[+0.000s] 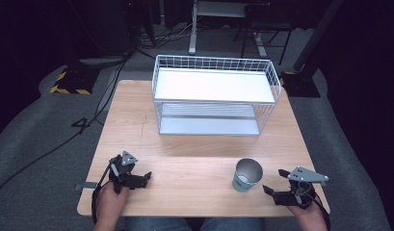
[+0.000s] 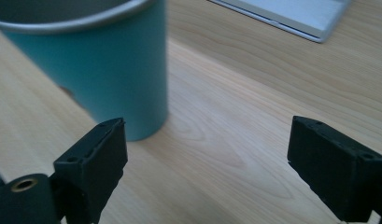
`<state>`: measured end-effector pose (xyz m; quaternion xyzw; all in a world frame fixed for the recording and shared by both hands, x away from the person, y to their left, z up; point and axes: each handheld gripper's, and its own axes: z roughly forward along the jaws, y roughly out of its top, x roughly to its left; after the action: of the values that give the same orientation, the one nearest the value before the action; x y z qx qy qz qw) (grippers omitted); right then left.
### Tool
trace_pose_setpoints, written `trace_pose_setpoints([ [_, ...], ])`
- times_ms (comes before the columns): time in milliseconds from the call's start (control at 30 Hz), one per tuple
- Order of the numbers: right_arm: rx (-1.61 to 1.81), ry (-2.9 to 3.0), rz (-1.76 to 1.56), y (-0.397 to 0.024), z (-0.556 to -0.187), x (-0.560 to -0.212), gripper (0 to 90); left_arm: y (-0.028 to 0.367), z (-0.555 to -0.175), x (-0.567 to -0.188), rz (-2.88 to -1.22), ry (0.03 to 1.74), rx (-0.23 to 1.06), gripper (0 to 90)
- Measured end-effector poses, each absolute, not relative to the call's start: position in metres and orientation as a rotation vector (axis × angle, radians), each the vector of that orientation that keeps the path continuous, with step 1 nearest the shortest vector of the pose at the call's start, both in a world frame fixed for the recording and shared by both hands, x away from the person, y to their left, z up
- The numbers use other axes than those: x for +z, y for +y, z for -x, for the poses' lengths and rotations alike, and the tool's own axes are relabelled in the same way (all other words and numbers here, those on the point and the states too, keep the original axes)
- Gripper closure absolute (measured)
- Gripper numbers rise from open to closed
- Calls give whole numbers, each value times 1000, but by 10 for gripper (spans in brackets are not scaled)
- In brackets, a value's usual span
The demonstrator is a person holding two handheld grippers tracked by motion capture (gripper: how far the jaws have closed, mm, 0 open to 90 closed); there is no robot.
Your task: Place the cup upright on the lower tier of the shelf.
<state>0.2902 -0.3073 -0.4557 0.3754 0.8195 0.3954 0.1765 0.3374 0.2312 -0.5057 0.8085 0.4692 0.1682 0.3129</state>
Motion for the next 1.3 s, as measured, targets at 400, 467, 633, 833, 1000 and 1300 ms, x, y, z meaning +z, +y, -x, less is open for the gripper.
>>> trace_pose_setpoints([
  [400,1198,2468,-924,-272,-283,-459,125,231,-337,-506,-2131,1239,443,0],
  [467,1223,2468,-912,-268,-283,-461,125,231,-337,-506,-2131,1239,444,0],
  [633,1229,2466,-908,-258,-287,-466,81,231,-337,-506,-2132,1238,444,0],
  [833,1225,2421,-934,-251,-296,-474,81,231,-337,-506,-2132,1238,444,0],
  [1000,1233,2383,-963,-245,-306,-483,80,231,-337,-506,-2132,1237,444,0],
  [1300,1300,2394,-977,-244,-310,-495,127,231,-337,-506,-2132,1237,444,0],
])
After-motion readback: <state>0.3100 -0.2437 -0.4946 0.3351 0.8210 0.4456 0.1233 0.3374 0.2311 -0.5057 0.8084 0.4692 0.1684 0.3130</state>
